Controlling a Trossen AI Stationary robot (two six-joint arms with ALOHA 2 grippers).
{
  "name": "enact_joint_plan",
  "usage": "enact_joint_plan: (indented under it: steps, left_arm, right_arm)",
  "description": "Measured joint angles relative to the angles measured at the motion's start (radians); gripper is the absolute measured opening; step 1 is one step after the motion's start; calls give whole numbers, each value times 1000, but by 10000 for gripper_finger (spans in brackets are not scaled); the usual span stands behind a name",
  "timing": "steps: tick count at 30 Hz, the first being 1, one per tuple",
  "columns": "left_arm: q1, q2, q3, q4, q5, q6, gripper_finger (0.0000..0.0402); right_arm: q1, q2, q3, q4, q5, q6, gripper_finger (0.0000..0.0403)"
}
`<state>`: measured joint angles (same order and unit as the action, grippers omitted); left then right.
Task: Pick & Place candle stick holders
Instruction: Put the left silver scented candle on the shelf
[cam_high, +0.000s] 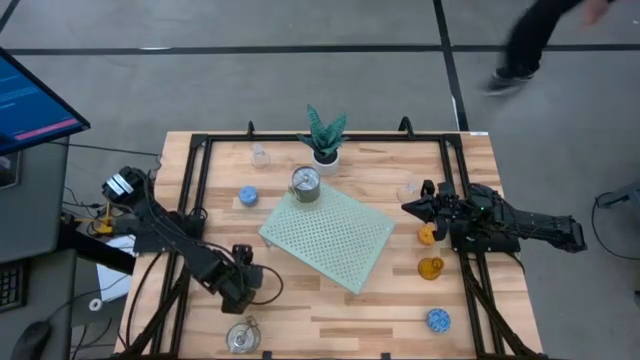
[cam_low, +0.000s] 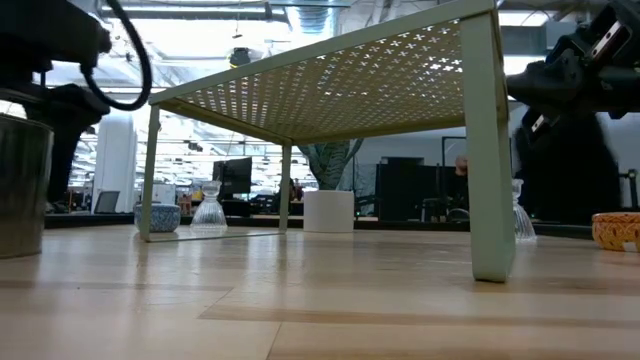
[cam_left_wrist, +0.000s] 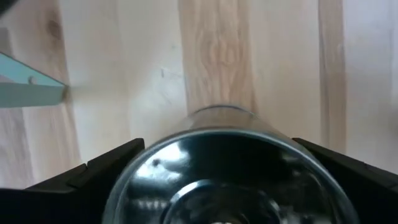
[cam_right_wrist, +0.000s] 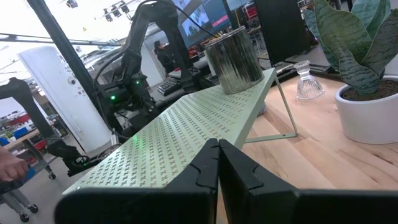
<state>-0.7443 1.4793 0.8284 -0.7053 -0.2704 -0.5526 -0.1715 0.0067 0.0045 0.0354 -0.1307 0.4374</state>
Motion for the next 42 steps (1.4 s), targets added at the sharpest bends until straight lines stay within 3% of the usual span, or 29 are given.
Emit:
enact_joint_plan:
  steps: [10, 19, 27, 42]
  left_arm:
    - [51, -5, 0, 4, 29, -2, 397]
    - [52, -27, 0, 2, 97, -11, 343]
    - [56, -28, 1, -31, 189, -6, 393]
    - [62, -25, 1, -69, 290, 20, 368]
  right_arm:
    - [0, 0, 0, 0, 0, 0, 0]
    - [0, 0, 0, 0, 0, 0, 0]
    - [0, 0, 0, 0, 0, 0, 0]
    - [0, 0, 0, 0, 0, 0, 0]
